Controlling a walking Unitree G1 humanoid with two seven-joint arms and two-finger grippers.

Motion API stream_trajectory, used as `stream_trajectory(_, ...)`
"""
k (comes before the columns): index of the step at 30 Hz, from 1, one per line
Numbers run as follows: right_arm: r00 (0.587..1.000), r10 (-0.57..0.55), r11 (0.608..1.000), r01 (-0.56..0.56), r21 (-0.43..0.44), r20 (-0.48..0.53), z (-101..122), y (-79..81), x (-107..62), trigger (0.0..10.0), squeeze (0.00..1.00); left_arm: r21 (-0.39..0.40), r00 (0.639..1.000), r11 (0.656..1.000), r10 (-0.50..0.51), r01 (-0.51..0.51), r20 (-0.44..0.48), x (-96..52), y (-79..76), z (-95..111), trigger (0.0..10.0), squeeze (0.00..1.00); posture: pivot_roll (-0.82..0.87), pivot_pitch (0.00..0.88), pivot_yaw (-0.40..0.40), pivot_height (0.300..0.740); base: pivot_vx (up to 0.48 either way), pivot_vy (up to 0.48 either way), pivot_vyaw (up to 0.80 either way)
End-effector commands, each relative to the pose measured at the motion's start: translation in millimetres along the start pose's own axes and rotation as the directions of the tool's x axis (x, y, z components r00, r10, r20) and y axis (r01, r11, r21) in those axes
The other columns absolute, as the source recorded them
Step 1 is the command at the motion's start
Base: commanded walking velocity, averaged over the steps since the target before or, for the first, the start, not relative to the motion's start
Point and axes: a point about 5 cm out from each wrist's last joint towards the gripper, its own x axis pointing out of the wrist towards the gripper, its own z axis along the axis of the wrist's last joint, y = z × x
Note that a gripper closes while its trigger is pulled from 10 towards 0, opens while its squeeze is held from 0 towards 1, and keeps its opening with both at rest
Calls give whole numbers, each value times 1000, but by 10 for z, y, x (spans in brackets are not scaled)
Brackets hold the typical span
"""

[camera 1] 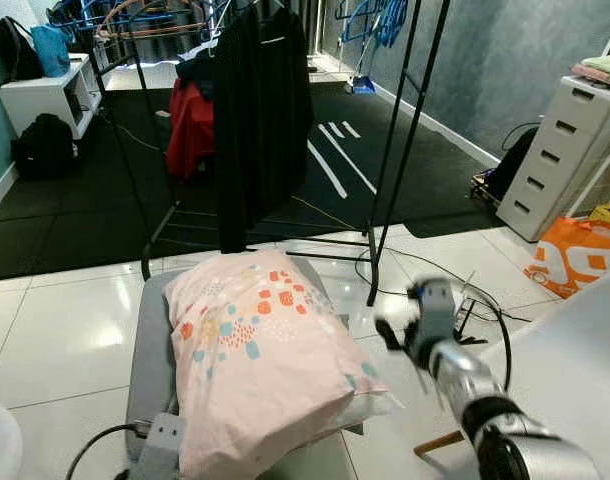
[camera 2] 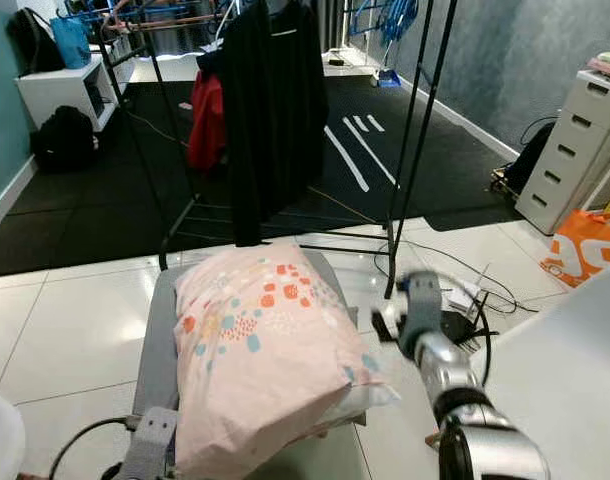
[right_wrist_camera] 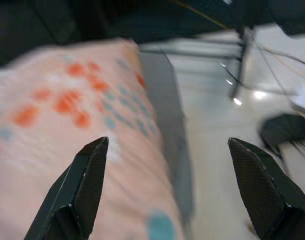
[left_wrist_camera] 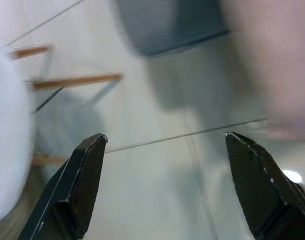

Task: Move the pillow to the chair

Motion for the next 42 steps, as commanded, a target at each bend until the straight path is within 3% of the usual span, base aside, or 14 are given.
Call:
stream_trajectory(1, 1000, 12, 999, -11, 48, -12, -56, 21, -4, 10000, 0, 9, 998, 999, 51, -50, -44, -10, 12, -75, 10000, 0, -61, 35, -43, 740, 0, 0, 0)
stream_trajectory(7, 999, 24, 997, -27, 68, 39, 106, 21, 26, 10000, 0, 43, 984, 986, 166, -163, -69, -23, 43, -87, 10000, 0, -87, 44, -40, 740, 0, 0, 0)
stream_trajectory(12, 998, 45, 995, -49, 90, 43, 167, 29, 40, 10000, 0, -8, 972, 972, 232, -233, -43, -40, 51, -87, 10000, 0, -88, 45, -38, 740, 0, 0, 0)
stream_trajectory(13, 998, 57, 993, -60, 98, 34, 166, 45, 46, 10000, 0, -74, 972, 969, 233, -235, -28, -46, 45, -86, 10000, 0, -85, 48, -38, 740, 0, 0, 0)
stream_trajectory(15, 998, 57, 993, -60, 98, 34, 166, 45, 46, 10000, 0, -74, 972, 969, 233, -235, -28, -46, 45, -86, 10000, 0, -85, 48, -38, 740, 0, 0, 0)
stream_trajectory(16, 997, 73, 992, -75, 98, 25, 161, 70, 53, 10000, 0, -143, 971, 962, 238, -234, 10, 17, 294, -25, 10000, 0, -85, 49, -38, 735, 0, 0, 0)
stream_trajectory(17, 997, 73, 992, -75, 98, 25, 161, 70, 53, 10000, 0, -143, 971, 962, 238, -234, 10, 17, 294, -25, 10000, 0, -85, 49, -38, 735, 0, 0, 0)
stream_trajectory(19, 996, 85, 992, -86, 96, 12, 146, 98, 60, 10000, 0, -213, 972, 956, 223, -203, 74, 81, 574, 168, 10000, 0, -85, 51, -38, 725, 0, 0, 0)
stream_trajectory(24, 998, 70, 992, -70, 101, 6, 119, 79, 52, 10000, 0, -201, 971, 961, 214, -190, 105, 86, 562, 297, 10000, 0, -86, 52, -36, 710, 0, 0, 0)
stream_trajectory(42, 1000, 4, 995, -2, 103, -18, 84, -66, 7, 10000, 0, -187, 975, 969, 187, -163, 119, 86, 548, 266, 10000, 0, -87, 47, -35, 655, 0, 0, 0)
